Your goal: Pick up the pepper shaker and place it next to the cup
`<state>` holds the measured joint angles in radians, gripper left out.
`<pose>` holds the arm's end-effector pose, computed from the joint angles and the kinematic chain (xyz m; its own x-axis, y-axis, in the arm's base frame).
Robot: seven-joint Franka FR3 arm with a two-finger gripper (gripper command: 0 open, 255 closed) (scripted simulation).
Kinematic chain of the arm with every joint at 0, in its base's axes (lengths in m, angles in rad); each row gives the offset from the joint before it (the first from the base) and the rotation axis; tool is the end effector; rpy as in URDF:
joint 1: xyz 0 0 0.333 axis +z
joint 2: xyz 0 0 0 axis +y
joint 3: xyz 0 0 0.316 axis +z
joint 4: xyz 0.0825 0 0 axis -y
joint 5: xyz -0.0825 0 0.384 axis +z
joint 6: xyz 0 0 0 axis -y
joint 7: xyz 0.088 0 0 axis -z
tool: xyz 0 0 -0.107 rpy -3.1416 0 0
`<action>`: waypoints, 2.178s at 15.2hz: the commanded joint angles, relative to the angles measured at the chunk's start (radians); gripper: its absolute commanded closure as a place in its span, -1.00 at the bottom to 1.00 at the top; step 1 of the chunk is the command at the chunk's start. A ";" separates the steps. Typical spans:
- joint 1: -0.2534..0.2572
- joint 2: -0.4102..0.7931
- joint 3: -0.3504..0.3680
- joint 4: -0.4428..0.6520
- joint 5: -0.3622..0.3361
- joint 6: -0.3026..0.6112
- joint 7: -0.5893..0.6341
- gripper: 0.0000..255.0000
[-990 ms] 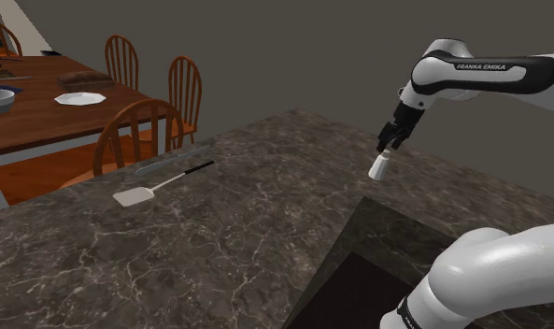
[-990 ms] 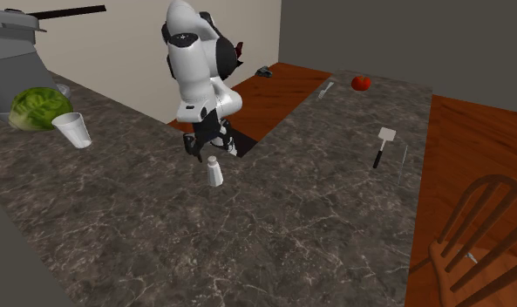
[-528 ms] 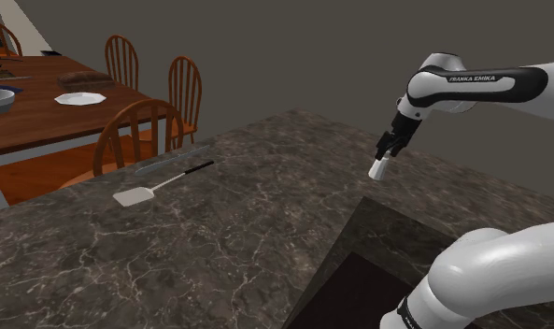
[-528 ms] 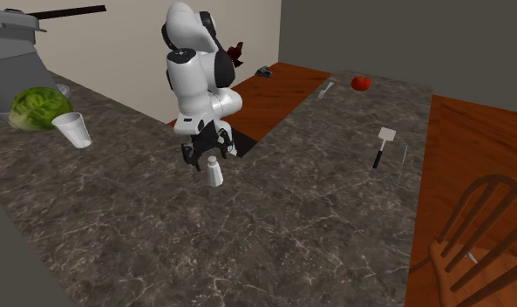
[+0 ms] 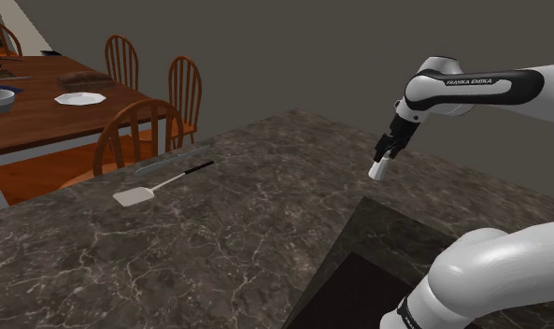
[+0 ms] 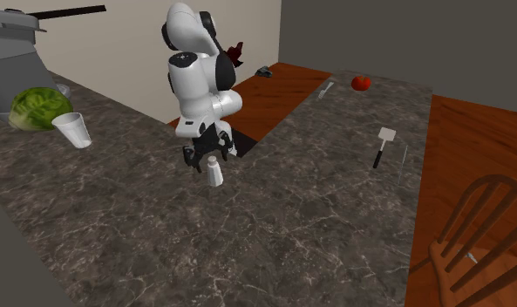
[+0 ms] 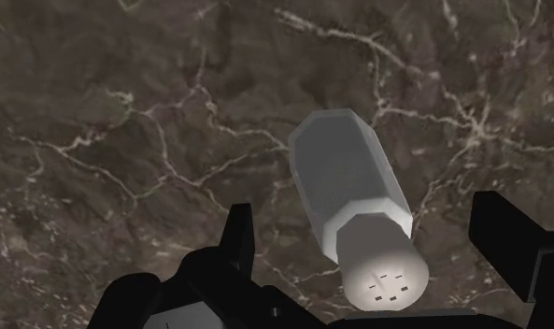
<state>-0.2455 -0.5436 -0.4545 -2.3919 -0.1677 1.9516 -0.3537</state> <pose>0.2956 -0.2832 0.4982 0.9681 -0.2356 0.0850 -0.2327 -0.9716 -0.0430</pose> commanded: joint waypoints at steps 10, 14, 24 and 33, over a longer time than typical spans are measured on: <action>0.000 0.000 0.000 0.000 0.000 0.000 0.000 1.00; 0.002 -0.006 0.008 0.036 0.004 -0.041 0.002 1.00; 0.010 -0.008 0.029 0.167 0.018 -0.175 0.005 1.00; 0.019 0.010 0.042 0.301 0.032 -0.291 0.005 1.00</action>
<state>-0.2266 -0.5339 -0.4128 -2.1069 -0.1366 1.6755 -0.3470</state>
